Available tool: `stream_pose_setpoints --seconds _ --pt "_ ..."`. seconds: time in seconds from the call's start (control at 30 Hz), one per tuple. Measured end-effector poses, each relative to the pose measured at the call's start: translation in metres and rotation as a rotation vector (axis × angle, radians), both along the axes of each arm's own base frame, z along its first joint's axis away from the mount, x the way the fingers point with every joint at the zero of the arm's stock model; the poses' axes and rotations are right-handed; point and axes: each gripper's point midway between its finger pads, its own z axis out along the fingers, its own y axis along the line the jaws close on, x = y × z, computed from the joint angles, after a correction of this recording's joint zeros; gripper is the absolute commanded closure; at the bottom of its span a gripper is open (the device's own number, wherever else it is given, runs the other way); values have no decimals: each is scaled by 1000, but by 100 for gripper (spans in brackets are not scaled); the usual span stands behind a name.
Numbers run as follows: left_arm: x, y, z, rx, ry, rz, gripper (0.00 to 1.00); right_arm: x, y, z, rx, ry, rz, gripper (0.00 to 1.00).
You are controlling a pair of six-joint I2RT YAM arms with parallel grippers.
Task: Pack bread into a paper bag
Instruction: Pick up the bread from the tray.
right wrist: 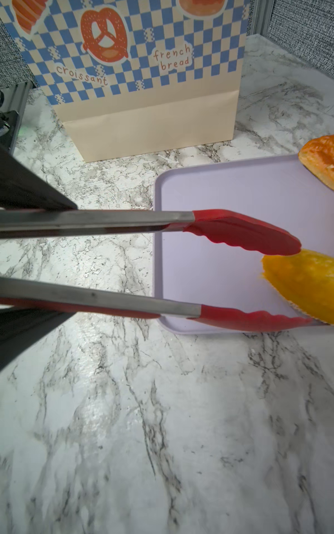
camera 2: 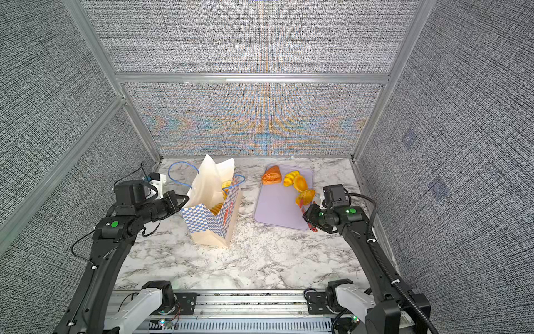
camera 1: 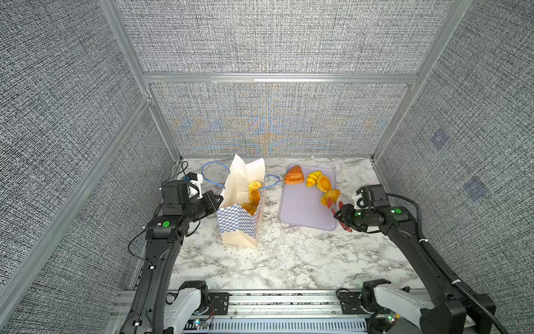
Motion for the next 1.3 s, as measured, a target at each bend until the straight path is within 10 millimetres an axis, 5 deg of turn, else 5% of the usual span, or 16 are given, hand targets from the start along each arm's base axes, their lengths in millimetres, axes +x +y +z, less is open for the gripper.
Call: stream_pose_setpoints --seconds 1.3 --pt "6 -2 -4 -7 -12 -8 94 32 17 -25 88 57 3 41"
